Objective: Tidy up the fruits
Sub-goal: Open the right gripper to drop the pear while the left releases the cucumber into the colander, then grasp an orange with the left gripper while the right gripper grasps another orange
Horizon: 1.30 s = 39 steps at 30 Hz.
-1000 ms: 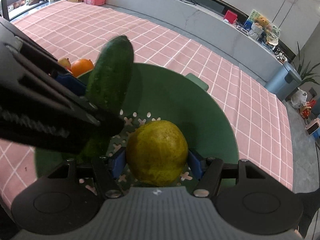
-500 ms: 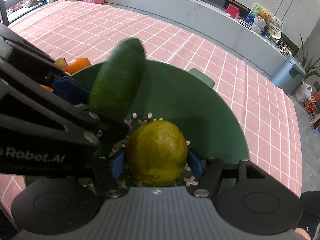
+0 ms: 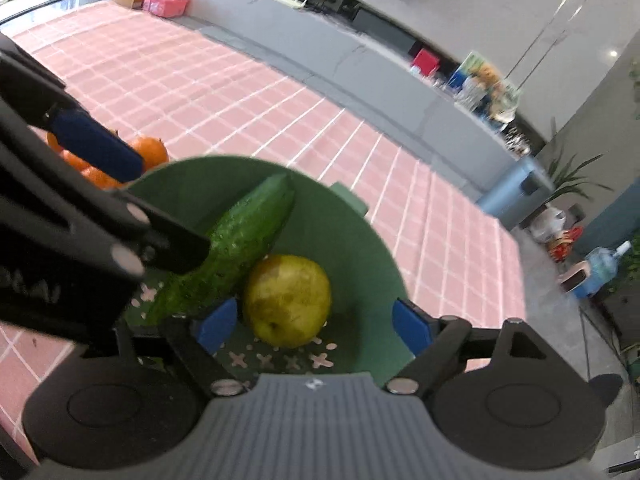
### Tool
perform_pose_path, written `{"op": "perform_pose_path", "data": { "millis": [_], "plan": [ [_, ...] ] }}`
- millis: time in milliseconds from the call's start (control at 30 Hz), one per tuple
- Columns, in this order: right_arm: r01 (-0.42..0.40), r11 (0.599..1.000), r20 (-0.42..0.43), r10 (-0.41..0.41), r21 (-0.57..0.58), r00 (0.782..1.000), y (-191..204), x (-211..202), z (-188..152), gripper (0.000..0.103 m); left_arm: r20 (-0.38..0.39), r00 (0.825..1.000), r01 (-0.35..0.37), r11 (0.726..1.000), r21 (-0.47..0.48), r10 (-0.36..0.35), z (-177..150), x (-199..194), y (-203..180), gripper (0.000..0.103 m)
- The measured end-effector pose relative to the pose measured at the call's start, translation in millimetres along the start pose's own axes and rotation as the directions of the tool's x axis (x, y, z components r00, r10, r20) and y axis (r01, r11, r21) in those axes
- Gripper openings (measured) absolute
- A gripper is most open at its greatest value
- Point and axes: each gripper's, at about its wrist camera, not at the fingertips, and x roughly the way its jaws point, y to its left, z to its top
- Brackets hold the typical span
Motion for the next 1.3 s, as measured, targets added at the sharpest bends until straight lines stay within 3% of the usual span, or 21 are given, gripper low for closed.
{"op": "perform_pose_path", "data": {
  "millis": [300, 567, 700, 900, 1133, 1300],
  "plan": [
    [-0.008, 0.987, 0.116, -0.011, 0.163, 0.993, 15, -44, 1, 0.082, 0.092, 0.987, -0.132, 0.991, 0.016, 0.13, -10, -50, 19, 0.082],
    [-0.15, 0.946, 0.246, 0.078, 0.289, 0.966, 57, -75, 4, 0.082, 0.087, 0.983, -0.158, 0.987, -0.04, 0.161, -26, -73, 58, 0.082],
    [-0.177, 0.927, 0.28, 0.083, 0.329, 0.956, 79, -81, 5, 0.082, 0.084, 0.982, -0.163, 0.985, -0.049, 0.167, -40, -80, 75, 0.082],
    [-0.186, 0.94, 0.316, 0.09, 0.287, 0.944, 107, -80, 9, 0.081, 0.098, 0.979, -0.176, 0.983, -0.055, 0.181, -66, -84, 94, 0.081],
    [-0.18, 0.962, 0.304, 0.112, 0.206, 0.946, 124, -65, 19, 0.061, 0.103, 0.98, -0.161, 0.981, -0.107, 0.172, -71, -78, 115, 0.076],
    [-0.147, 0.982, 0.254, 0.113, 0.117, 0.961, 140, -43, 25, 0.048, 0.092, 0.984, -0.14, 0.981, -0.132, 0.153, -73, -65, 124, 0.07]
  ]
}}
